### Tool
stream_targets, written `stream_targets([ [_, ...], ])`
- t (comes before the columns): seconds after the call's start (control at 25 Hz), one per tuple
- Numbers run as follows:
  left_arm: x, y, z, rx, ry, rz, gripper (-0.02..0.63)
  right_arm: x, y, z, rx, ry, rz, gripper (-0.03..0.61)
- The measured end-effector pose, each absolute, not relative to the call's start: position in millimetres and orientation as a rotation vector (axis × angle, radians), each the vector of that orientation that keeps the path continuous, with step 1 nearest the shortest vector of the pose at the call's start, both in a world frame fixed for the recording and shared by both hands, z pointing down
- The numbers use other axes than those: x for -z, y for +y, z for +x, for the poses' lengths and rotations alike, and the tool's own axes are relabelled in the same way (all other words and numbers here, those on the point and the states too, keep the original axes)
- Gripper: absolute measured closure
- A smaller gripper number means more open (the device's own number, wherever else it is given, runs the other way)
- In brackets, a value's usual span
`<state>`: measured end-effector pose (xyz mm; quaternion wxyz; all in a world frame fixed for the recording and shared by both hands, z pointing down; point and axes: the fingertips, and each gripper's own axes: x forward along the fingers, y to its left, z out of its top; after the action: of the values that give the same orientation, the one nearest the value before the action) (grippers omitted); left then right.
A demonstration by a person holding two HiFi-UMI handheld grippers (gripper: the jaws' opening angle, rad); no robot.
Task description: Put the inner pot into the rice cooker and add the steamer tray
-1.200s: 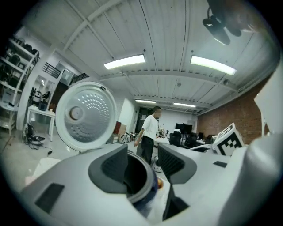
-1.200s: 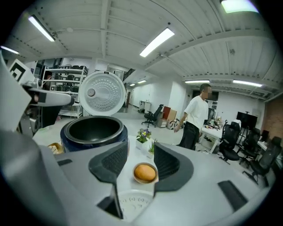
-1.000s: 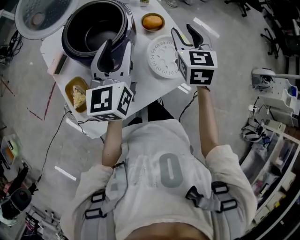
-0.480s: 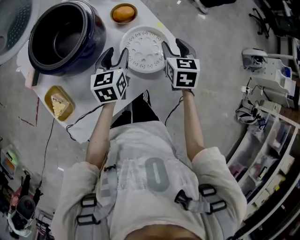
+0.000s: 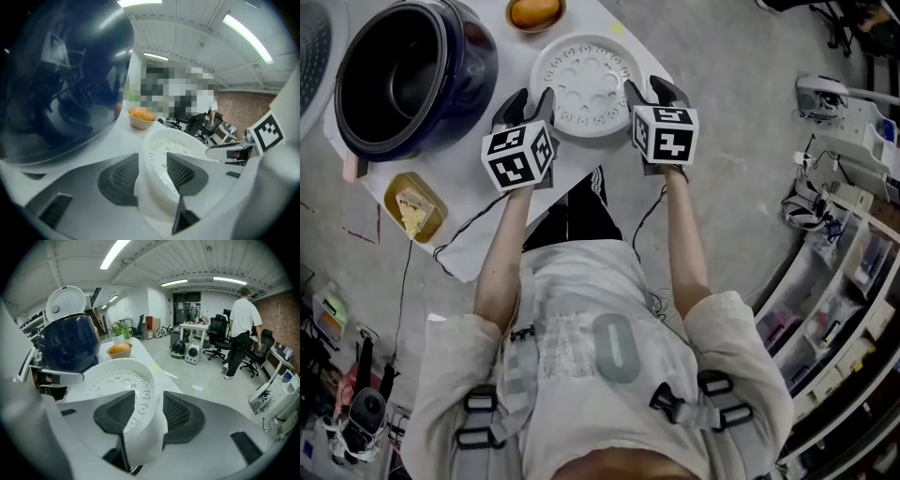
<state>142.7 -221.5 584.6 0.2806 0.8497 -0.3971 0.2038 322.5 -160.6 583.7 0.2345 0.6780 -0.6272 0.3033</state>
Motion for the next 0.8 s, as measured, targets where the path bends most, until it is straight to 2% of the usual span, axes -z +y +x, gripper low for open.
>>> stream_targets([
  [0.16,-590.8,-218.6,142.8,-0.583,-1.062,2.269,0.451,-590.8,-156.5,324.1,-0.855,-1.7,1.864,0.409],
  [0.24,-591.9,-219.7,142.4,-0.605,-1.074,2.267,0.48,-592.2,-155.7,327.2,-0.849,-1.683,1.869,0.462],
  [0.8,-583.7,-215.8,144.0,-0.595,-1.073,2.241,0.511,-584.0,-152.3,329.1,-0.843,-1.677,1.866,0.474],
])
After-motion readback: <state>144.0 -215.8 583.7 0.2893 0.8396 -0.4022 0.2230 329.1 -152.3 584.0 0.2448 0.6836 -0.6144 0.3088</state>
